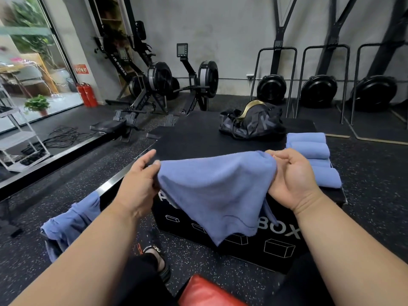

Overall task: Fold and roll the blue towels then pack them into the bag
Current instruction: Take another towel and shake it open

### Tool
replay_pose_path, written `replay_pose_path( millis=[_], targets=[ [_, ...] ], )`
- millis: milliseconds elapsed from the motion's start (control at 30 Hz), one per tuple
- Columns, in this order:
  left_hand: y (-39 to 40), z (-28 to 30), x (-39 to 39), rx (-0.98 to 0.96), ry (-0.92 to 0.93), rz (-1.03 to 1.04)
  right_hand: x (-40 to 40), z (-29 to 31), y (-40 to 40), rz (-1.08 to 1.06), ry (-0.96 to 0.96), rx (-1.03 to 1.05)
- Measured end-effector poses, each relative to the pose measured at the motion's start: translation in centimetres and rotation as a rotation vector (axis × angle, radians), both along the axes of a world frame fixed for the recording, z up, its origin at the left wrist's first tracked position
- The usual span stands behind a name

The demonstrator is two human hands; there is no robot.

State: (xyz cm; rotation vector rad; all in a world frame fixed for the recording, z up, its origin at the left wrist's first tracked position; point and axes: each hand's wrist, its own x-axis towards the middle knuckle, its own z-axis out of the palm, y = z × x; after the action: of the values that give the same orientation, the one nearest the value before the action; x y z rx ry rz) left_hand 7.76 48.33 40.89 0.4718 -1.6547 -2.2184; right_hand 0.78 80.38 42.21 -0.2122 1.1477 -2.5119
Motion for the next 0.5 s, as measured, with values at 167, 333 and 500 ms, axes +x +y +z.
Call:
replay_pose_path(
  millis=[167,333,500],
  targets=[
    [0.5,0.9,-0.5,0.017,-0.025,-0.076,0.5,-0.8,-1.3,-0.071,-0.011,0.238],
    [-0.2,1.3,0.1,0.093,-0.005,-0.124,0.9,-0.5,-1.9,-0.147,0.031,0.076],
    [-0.4,-0.3,1.6,-0.21,-0.151,-0.18,0.6,-1.7,-1.5,-0.214,0.102,0.458]
  ],
)
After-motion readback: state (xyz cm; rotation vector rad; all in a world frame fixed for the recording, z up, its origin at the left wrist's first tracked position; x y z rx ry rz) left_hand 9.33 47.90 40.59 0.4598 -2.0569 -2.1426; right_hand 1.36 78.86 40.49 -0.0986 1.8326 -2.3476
